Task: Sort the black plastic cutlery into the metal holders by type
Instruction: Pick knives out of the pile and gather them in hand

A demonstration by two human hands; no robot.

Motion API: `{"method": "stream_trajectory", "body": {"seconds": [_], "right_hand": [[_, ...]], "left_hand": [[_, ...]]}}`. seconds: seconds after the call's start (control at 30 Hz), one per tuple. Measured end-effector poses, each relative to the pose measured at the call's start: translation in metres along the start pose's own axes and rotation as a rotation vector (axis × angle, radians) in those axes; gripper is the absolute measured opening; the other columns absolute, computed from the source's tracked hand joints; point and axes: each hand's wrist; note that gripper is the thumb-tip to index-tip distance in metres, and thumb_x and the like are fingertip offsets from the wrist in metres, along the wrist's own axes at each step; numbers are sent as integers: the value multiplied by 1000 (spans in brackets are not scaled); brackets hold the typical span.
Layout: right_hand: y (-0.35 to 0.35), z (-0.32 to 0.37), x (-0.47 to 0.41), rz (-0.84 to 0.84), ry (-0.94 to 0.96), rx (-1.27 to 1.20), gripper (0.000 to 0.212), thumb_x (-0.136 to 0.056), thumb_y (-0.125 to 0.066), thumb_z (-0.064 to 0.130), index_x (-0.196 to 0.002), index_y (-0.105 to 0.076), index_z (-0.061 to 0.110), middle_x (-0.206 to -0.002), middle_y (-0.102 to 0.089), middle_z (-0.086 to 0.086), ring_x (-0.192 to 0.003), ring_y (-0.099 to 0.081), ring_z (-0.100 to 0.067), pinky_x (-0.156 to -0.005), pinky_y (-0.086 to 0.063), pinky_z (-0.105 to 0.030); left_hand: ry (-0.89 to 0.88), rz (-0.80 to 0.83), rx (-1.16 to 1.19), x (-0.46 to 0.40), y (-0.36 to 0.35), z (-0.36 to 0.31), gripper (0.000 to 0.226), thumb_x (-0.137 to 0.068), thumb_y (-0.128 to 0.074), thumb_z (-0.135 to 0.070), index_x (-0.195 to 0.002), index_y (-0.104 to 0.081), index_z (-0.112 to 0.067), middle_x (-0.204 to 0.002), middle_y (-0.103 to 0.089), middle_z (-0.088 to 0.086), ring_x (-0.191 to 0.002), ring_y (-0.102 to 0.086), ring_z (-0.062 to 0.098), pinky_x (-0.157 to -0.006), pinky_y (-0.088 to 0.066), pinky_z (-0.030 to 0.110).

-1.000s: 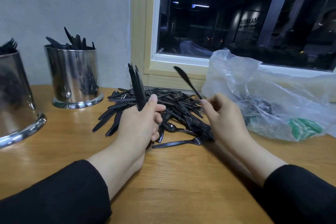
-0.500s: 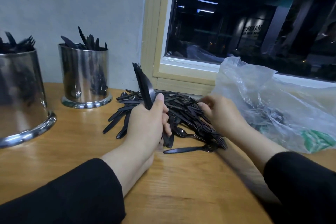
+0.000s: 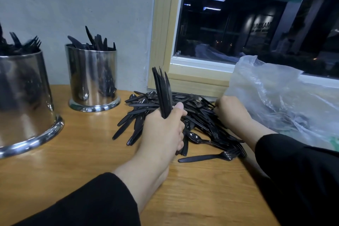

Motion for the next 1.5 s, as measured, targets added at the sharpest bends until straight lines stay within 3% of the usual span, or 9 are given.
{"method": "stream_trajectory", "body": {"seconds": [0.23,0.4,0.6,0.77,0.87,0.93,1.07,1.17,1.5], "right_hand": [[37,7,41,-242,93,-248,16,-91,-58,5,-93,-73,3,-85,-68,-13,-76,-60,-30,-68,-51,-38],[68,53,108,-452,457,-355,14,-87,-67,4,-99,-75,8,-87,-66,-3,-76,-60,-16,-68,-40,-16],[71,90,157,-261,716,-494,19,-100,-55,21,-101,-71,11,-91,-59,3,-80,-59,-11,-71,-49,-21],[80,68,117,-257,321,-571,28,-101,-58,33,-81,-66,16,-63,-56,9,-63,-53,-7,-57,-37,-14],[67,49,63,-94,137,-373,23,-100,-57,38,-91,-70,22,-71,-63,12,-65,-54,-3,-57,-39,-21],[56,41,29,-35,63,-347,23,-100,-59,37,-98,-72,18,-87,-72,1,-71,-62,-15,-62,-44,-28],[30,38,-18,131,-54,-229,37,-97,-64,40,-98,-72,4,-94,-73,-13,-85,-66,-30,-73,-53,-33],[12,41,-37,223,-139,-162,51,-96,-62,47,-93,-68,-3,-90,-69,-16,-84,-65,-33,-72,-52,-34],[-1,50,-51,271,-261,-132,27,-92,-68,26,-82,-64,1,-83,-61,-15,-79,-57,-33,-66,-44,-32]], "left_hand": [[11,-24,60,1,0,-2,22,-103,-60,-28,-101,-69,-8,-55,-42,-6,-47,-37,11,-43,-32,25],[59,-89,133,-2,0,-5,46,-92,-73,-40,-107,-66,3,-54,-41,-7,-45,-34,10,-40,-31,23],[105,-161,86,-9,4,-5,28,-94,-72,-34,-77,-64,-13,-61,-51,-1,-47,-47,13,-44,-38,25],[-35,-170,-34,-19,15,-16,28,-104,-55,-29,-84,-62,-12,-54,-53,-5,-48,-49,12,-50,-40,27],[-95,-138,-32,-26,24,-17,25,-108,-50,-27,-95,-65,-11,-48,-50,-8,-48,-54,15,-52,-48,30],[-115,-105,-66,-29,29,-13,18,-106,-54,-27,-103,-67,-15,-49,-48,-10,-47,-51,14,-56,-51,34],[-88,-8,-170,-30,35,-2,11,-102,-61,-23,-103,-71,-28,-62,-57,-6,-54,-54,10,-61,-54,34],[-60,-20,-187,-31,35,2,13,-103,-59,-25,-100,-71,-22,-61,-56,-7,-53,-51,13,-56,-50,32],[-64,-40,-179,-30,33,0,17,-102,-56,-26,-96,-71,-22,-61,-50,-6,-58,-45,17,-61,-41,35]]}}
Point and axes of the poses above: each hand's wrist, its own x-axis away from the middle knuckle, its own y-axis out of the back of the hand, z = x × y
